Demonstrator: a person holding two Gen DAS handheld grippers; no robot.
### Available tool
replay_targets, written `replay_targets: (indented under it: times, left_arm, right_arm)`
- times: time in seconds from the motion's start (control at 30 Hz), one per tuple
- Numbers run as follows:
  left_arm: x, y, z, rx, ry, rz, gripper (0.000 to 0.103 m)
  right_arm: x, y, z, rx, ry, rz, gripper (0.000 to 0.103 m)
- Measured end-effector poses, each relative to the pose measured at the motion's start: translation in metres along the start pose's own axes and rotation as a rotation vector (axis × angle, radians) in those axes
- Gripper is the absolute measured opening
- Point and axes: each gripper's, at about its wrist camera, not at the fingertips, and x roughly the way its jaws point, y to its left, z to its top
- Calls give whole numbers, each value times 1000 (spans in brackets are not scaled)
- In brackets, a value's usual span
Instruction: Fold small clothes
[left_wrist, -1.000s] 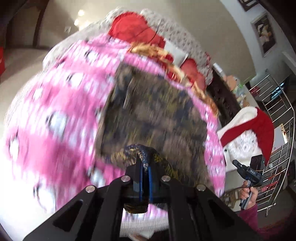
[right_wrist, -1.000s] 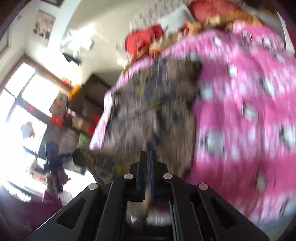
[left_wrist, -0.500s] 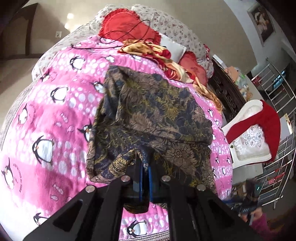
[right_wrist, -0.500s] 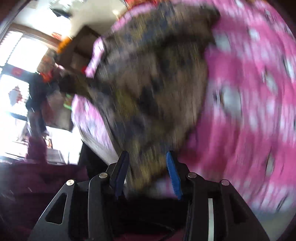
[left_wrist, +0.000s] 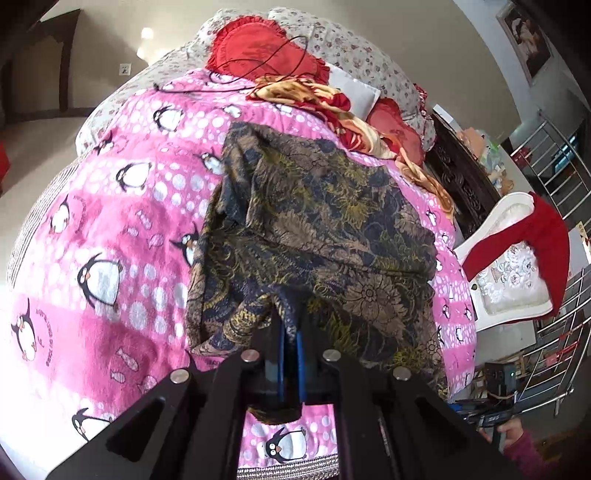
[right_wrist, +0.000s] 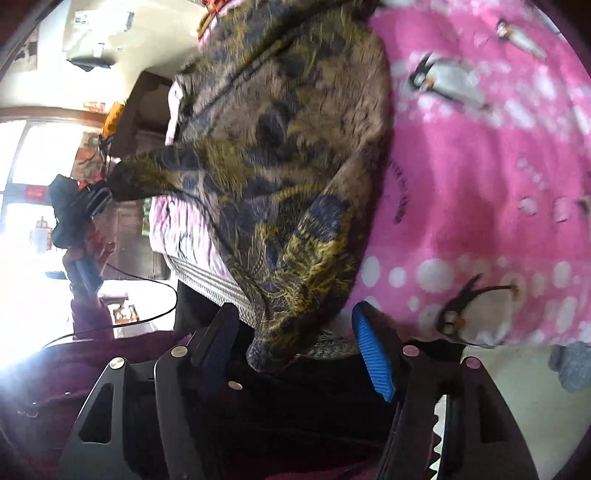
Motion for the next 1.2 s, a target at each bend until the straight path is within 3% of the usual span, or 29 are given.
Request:
replay_targets:
  times: [0.03, 0.07, 0.1, 0.27, 0.43, 0.53, 0.6, 0.77, 0.8, 0.83, 0.87, 0.9, 0.93, 1.03, 1.2]
  left_arm:
    - [1, 3, -1, -9, 6, 0, 5]
    - [0, 6, -1, -18, 11, -7, 5]
    - [-1, 8, 0, -23, 13, -14, 5]
    - [-4, 9, 27, -40, -16, -47, 5]
    - [18, 8, 82, -68, -85, -61, 5]
    - [41, 9, 116, -71, -102, -40, 5]
    - [63, 9, 143, -63, -105, -14, 5]
    - [111, 14, 187, -57, -88, 42, 6]
    - [118, 19, 193, -66, -88, 48, 14]
    - [122, 25, 197, -72, -93, 46, 35]
    - [121, 29, 199, -79, -106, 53, 48]
    - [118, 33, 200, -87, -119, 56, 70]
    - [113, 37, 200, -100, -131, 49, 74]
    - [99, 35, 192, -57, -116, 46, 74]
    - [98, 9, 150, 120, -5, 96, 74]
  right_arm:
    - [4, 3, 1, -10, -6, -17, 41]
    - [5, 7, 2, -24, -11, -48, 9]
    - [3, 9, 3, -36, -24, -68, 3]
    - [-57, 29, 43, -114, -222, 25, 2]
    - [-107, 18, 134, -82, -450, 50, 2]
    - [-113, 8, 189, -37, -494, 77, 2]
    - [-109, 0, 233, -17, -509, 46, 2]
    - [-89, -28, 306, 75, -507, 39, 3]
    - [-84, -34, 314, 93, -501, 29, 8]
    - [-82, -38, 318, 107, -500, 18, 15]
    - [-82, -39, 318, 106, -511, 27, 30]
    - [-86, -38, 315, 93, -529, 42, 35]
    - [-91, -33, 308, 65, -553, 35, 35]
    - [-102, -11, 282, -53, -570, -39, 35]
    - [-74, 37, 258, -256, -415, -74, 35]
